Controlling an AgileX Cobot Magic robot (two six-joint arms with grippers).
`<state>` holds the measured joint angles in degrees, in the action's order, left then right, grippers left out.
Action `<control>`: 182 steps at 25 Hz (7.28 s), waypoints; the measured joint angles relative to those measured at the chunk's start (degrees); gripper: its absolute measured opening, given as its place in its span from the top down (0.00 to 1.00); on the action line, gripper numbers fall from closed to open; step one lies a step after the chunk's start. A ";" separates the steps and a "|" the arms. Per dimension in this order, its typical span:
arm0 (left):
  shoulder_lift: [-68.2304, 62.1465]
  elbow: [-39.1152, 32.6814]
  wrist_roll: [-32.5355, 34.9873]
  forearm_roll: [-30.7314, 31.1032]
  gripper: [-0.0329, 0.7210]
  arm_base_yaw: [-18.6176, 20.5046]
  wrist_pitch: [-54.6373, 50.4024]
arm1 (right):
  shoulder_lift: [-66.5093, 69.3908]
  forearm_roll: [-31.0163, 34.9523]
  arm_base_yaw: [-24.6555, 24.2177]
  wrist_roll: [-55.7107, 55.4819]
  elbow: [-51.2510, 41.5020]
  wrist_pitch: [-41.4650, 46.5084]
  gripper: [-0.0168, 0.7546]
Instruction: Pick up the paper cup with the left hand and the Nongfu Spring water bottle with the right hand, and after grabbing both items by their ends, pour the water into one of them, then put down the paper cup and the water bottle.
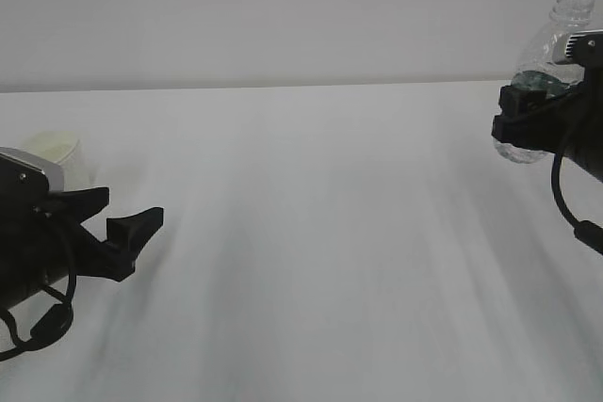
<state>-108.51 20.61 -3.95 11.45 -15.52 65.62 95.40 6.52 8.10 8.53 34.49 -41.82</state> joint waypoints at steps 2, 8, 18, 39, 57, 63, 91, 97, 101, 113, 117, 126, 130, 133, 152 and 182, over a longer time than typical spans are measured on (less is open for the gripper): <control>0.00 0.00 0.00 -0.32 0.16 0.00 0.00 | 0.13 0.00 0.00 0.00 0.00 0.00 0.38; 0.00 0.00 0.00 -0.47 0.17 0.00 0.00 | 3.13 0.00 0.00 0.00 0.00 -1.10 0.38; 0.00 0.00 0.00 -0.47 0.17 0.00 0.00 | 7.05 0.00 0.00 0.00 1.39 -2.88 0.38; 0.00 0.00 0.00 -0.47 0.18 0.00 0.00 | 18.06 -0.10 0.00 0.00 10.59 -3.64 0.38; 0.00 0.00 0.00 -0.47 0.18 0.00 0.00 | 24.79 -0.10 0.00 0.00 14.53 -4.03 0.38; 0.00 0.00 0.00 -0.47 0.18 0.00 0.00 | 24.87 -0.29 0.00 0.00 14.53 -4.16 0.35; 0.00 0.00 0.00 -1.34 0.18 0.00 0.00 | 15.46 -3.15 0.00 0.00 2.22 -6.11 0.14; 0.79 0.00 0.00 -1.34 0.18 0.00 0.00 | 10.82 -3.15 0.00 0.00 -1.37 -5.36 0.15; 2.99 0.00 0.00 -1.72 0.18 0.00 0.00 | 6.88 -3.15 0.00 0.00 -3.45 -5.22 0.16; 15.06 0.00 0.00 -1.99 0.18 0.00 -1.56 | -4.83 -3.15 0.00 0.00 -5.26 4.63 0.18; 21.95 -0.10 0.00 -2.38 0.18 0.00 -6.95 | -9.91 -3.15 0.00 0.00 -5.26 8.50 0.18; 37.68 -0.32 0.00 -2.48 0.18 0.00 -19.24 | -21.77 -3.15 0.00 0.00 -5.51 17.44 0.19; 44.79 -0.46 0.00 -2.61 0.18 0.00 -25.98 | -26.73 -3.15 0.00 0.00 -5.51 21.38 0.20; 49.72 -0.46 0.00 -2.61 0.18 0.00 -30.56 | -30.27 -3.15 0.00 0.00 -5.51 24.55 0.21; 79.73 9.05 0.00 -2.73 0.18 0.00 -72.66 | -54.77 -3.25 0.00 0.00 -5.83 50.92 0.21; 92.11 14.78 0.00 -8.37 0.18 0.00 -125.86 | -72.72 -6.10 0.00 0.00 -5.83 96.66 0.21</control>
<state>-16.40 35.39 -3.95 3.08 -15.52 -60.23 22.68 0.42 8.10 8.53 28.66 54.84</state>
